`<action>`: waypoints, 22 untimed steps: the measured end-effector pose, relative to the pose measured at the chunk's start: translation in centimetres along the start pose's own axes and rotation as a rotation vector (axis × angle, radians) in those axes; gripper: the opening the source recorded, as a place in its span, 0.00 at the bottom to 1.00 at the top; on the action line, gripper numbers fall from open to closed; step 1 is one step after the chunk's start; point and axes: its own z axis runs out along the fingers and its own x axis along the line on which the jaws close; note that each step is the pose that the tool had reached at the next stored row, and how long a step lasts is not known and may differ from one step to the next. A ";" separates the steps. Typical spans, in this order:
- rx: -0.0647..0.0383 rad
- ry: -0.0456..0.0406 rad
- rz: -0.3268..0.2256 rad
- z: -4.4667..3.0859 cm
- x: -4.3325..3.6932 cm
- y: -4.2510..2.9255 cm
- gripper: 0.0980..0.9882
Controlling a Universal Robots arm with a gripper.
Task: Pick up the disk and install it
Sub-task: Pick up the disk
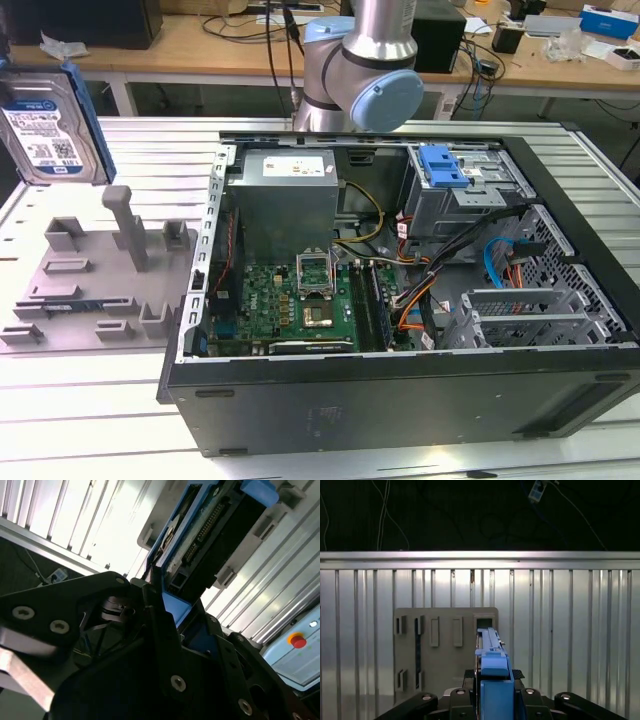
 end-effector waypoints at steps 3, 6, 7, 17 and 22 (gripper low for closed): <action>0.000 -0.0018 0.000 -0.68 0.02 0.00 0.30; 0.000 -0.0043 0.000 -1.54 0.04 0.00 0.30; 0.000 -0.0050 0.000 -1.75 0.04 0.00 0.30; 0.000 -0.0164 0.000 -5.28 0.15 -0.02 0.30; 0.000 -0.0168 0.000 -5.46 0.15 -0.02 0.30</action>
